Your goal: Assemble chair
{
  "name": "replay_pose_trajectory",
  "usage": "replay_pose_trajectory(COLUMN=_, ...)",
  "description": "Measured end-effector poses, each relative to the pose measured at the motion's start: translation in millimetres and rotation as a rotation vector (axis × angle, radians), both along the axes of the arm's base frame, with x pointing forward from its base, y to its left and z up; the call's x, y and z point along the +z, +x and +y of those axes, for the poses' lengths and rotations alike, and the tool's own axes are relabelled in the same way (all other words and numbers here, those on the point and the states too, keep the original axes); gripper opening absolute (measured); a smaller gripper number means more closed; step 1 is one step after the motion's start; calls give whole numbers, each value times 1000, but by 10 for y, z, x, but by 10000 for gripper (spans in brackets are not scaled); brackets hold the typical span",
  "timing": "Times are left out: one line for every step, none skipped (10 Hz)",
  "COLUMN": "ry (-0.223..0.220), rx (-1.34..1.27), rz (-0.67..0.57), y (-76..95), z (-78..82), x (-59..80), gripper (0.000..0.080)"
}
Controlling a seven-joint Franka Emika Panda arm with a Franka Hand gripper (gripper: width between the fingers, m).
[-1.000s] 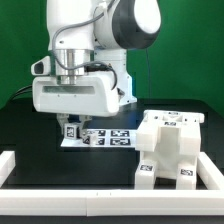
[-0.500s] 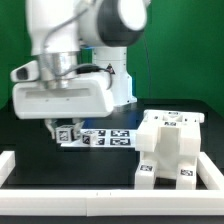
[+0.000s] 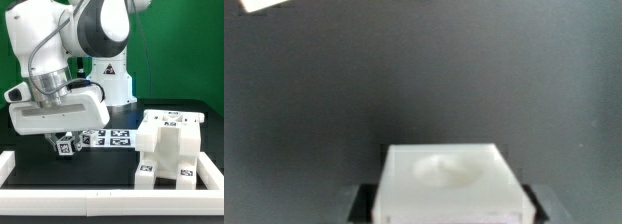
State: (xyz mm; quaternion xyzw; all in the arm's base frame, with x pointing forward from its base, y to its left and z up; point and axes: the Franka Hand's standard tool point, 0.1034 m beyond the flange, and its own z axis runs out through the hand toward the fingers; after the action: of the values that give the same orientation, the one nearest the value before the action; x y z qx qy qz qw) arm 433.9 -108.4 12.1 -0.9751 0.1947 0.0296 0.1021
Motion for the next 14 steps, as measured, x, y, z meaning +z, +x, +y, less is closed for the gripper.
replay_pose_trajectory(ry=-31, rx=15, rz=-10, y=8, z=-28, x=-23, gripper=265)
replay_pose_trajectory(ry=-60, rx=22, rz=-22, y=2, z=-16, x=-46, gripper=265)
replay_pose_trajectory(ry=-71, rx=16, rz=-23, y=-8, z=27, x=-59, gripper=265)
replay_pose_trajectory(ry=-85, rx=18, rz=-30, y=-3, z=61, x=-64, gripper=265)
replay_pose_trajectory(ry=-85, rx=15, rz=-30, y=-6, z=47, x=-64, gripper=287)
replay_pose_trajectory(ry=-85, rx=14, rz=-30, y=-7, z=41, x=-64, gripper=287)
replay_pose_trajectory(ry=-82, rx=12, rz=-27, y=-9, z=47, x=-65, gripper=464)
replay_pose_trajectory(ry=-67, rx=6, rz=-15, y=-13, z=68, x=-67, gripper=464)
replay_pose_trajectory(ry=-45, rx=0, rz=3, y=-16, z=94, x=-52, gripper=606)
replay_pose_trajectory(ry=0, rx=0, rz=44, y=18, z=115, x=16, gripper=636)
replay_pose_trajectory(ry=69, rx=23, rz=145, y=31, z=123, x=105, gripper=647)
replay_pose_trajectory(ry=122, rx=42, rz=236, y=73, z=78, x=191, gripper=647)
replay_pose_trajectory(ry=162, rx=47, rz=312, y=145, z=67, x=273, gripper=647)
replay_pose_trajectory(ry=192, rx=30, rz=375, y=174, z=122, x=307, gripper=649)
